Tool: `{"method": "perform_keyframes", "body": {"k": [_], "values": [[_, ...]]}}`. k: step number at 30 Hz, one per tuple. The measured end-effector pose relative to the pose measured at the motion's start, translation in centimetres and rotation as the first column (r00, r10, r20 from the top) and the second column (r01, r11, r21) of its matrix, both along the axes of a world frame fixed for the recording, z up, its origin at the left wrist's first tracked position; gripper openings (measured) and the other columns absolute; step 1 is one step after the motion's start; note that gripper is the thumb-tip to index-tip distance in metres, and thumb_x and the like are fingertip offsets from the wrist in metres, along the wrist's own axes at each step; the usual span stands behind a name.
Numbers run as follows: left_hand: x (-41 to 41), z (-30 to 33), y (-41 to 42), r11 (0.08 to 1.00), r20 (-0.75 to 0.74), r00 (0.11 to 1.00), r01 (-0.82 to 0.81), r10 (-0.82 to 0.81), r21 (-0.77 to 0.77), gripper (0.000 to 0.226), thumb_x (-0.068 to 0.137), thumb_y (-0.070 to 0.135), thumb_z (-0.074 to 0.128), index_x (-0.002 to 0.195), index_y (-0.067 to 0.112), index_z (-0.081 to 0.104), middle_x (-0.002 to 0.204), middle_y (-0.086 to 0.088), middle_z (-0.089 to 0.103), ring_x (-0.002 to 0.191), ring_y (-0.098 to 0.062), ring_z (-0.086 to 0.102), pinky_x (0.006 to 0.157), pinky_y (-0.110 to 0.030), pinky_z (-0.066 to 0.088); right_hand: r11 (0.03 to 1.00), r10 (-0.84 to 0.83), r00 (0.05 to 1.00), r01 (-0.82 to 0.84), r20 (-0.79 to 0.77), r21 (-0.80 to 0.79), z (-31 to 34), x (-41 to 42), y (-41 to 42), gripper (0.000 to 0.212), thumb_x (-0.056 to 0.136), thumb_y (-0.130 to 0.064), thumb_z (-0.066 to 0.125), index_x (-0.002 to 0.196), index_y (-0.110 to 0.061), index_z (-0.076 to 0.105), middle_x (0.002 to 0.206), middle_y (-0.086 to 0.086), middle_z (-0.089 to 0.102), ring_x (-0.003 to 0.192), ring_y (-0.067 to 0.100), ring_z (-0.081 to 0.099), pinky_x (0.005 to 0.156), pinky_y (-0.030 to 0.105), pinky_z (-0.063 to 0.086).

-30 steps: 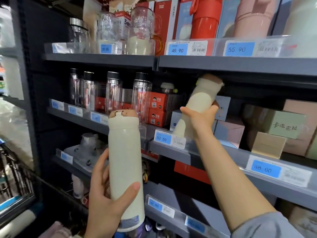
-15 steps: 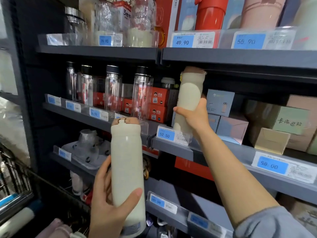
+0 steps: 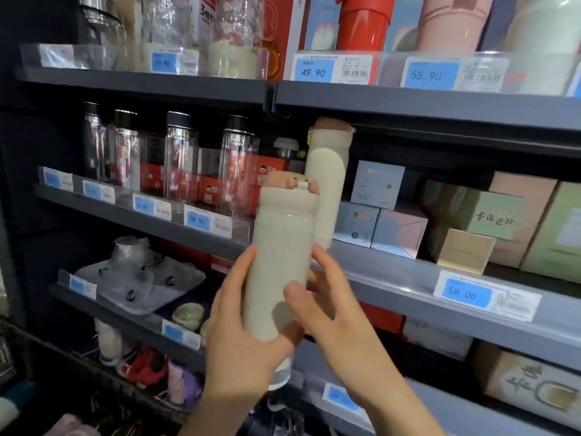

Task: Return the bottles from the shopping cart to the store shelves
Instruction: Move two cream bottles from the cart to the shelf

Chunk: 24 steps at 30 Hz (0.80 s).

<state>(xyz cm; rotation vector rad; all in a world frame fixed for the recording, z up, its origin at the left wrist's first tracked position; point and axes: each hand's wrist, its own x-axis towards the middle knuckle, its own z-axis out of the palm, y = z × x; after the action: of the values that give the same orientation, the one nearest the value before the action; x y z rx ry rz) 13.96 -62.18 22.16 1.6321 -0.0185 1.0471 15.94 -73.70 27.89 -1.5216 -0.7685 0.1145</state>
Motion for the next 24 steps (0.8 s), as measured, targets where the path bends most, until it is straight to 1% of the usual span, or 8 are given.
{"method": "perform_keyframes", "body": {"k": [3, 5, 9, 12, 15, 17, 20, 24], "values": [[1.2, 1.8, -2.8, 0.966, 0.001, 0.999, 0.034, -0.035, 0.256, 0.096, 0.054, 0.030, 0.070, 0.119, 0.080, 0.020, 0.128, 0.050, 0.028, 0.127, 0.007, 0.035, 0.101, -0.025, 0.037, 0.980, -0.175, 0.983, 0.170, 0.049, 0.101, -0.6, 0.8, -1.6, 0.077, 0.063, -0.040, 0.083, 0.127, -0.040, 0.041, 0.109, -0.023, 0.066, 0.099, -0.002, 0.064, 0.076, 0.019, 0.054], [1.8, 2.9, -3.6, 0.910, -0.018, 0.982, 0.182, -0.189, 0.372, 0.094, 0.057, 0.034, 0.072, 0.126, 0.075, 0.022, 0.131, 0.048, 0.030, 0.129, 0.008, 0.033, 0.099, -0.018, 0.034, 0.933, -0.301, 0.954, 0.297, -0.010, 0.203, -0.5, 1.8, -3.2, 0.073, 0.058, -0.026, 0.091, 0.118, -0.027, 0.049, 0.101, -0.013, 0.071, 0.093, 0.004, 0.068, 0.072, 0.022, 0.054], [3.9, 4.2, -1.9, 0.836, -0.037, 0.872, 0.479, -0.487, 0.268, 0.069, 0.070, 0.053, 0.067, 0.131, 0.060, 0.037, 0.140, 0.031, 0.041, 0.131, 0.002, 0.039, 0.102, -0.023, 0.038, 0.885, -0.298, 0.929, 0.355, -0.221, 0.301, 0.7, 4.1, -6.6, 0.067, 0.058, -0.029, 0.081, 0.118, -0.018, 0.055, 0.104, 0.006, 0.072, 0.092, 0.022, 0.070, 0.067, 0.036, 0.055], [7.1, 3.6, 0.8, 0.924, -0.029, 0.989, 0.144, -0.143, 0.355, 0.061, 0.075, 0.067, 0.050, 0.133, 0.053, 0.038, 0.147, 0.024, 0.036, 0.137, -0.001, 0.031, 0.112, -0.030, 0.029, 0.853, -0.262, 0.905, 0.380, -0.335, 0.358, 2.9, 6.2, -8.1, 0.067, 0.063, -0.027, 0.074, 0.125, -0.015, 0.052, 0.105, 0.010, 0.069, 0.091, 0.025, 0.067, 0.066, 0.038, 0.056], [10.2, 1.8, 3.1, 0.758, -0.076, 0.971, -0.128, 0.228, 0.639, 0.082, 0.079, 0.075, 0.029, 0.149, 0.033, 0.024, 0.158, 0.010, 0.019, 0.145, -0.008, 0.010, 0.119, -0.038, 0.001, 0.782, -0.219, 0.889, 0.406, -0.402, 0.472, 5.1, 7.8, -8.1, 0.072, 0.071, -0.016, 0.077, 0.135, -0.016, 0.044, 0.121, 0.012, 0.063, 0.105, 0.029, 0.064, 0.075, 0.048, 0.059], [11.1, 0.8, 3.7, 0.689, -0.071, 0.953, -0.160, 0.294, 0.707, 0.085, 0.082, 0.075, 0.024, 0.151, 0.025, 0.024, 0.160, 0.005, 0.018, 0.146, -0.012, 0.013, 0.118, -0.034, -0.008, 0.705, -0.225, 0.865, 0.463, -0.449, 0.538, 6.2, 8.6, -7.6, 0.062, 0.079, -0.010, 0.072, 0.132, -0.017, 0.040, 0.121, 0.012, 0.059, 0.106, 0.029, 0.062, 0.083, 0.051, 0.056], [11.5, 0.4, 3.9, 0.671, -0.021, 0.954, -0.193, 0.298, 0.716, 0.079, 0.085, 0.071, 0.030, 0.146, 0.021, 0.034, 0.154, 0.000, 0.031, 0.140, -0.019, 0.029, 0.118, -0.037, -0.002, 0.631, -0.274, 0.851, 0.511, -0.448, 0.584, 7.1, 9.9, -6.4, 0.052, 0.082, -0.007, 0.070, 0.118, -0.023, 0.035, 0.116, 0.008, 0.056, 0.101, 0.024, 0.062, 0.084, 0.052, 0.055], [12.0, 0.2, 4.1, 0.653, -0.012, 0.952, -0.202, 0.307, 0.730, 0.077, 0.084, 0.071, 0.031, 0.144, 0.023, 0.034, 0.152, 0.000, 0.033, 0.139, -0.018, 0.027, 0.117, -0.034, -0.005, 0.556, -0.309, 0.824, 0.561, -0.475, 0.613, 7.5, 11.3, -5.4, 0.065, 0.080, -0.005, 0.072, 0.126, -0.023, 0.029, 0.112, 0.003, 0.055, 0.102, 0.023, 0.061, 0.080, 0.052, 0.056]]}}
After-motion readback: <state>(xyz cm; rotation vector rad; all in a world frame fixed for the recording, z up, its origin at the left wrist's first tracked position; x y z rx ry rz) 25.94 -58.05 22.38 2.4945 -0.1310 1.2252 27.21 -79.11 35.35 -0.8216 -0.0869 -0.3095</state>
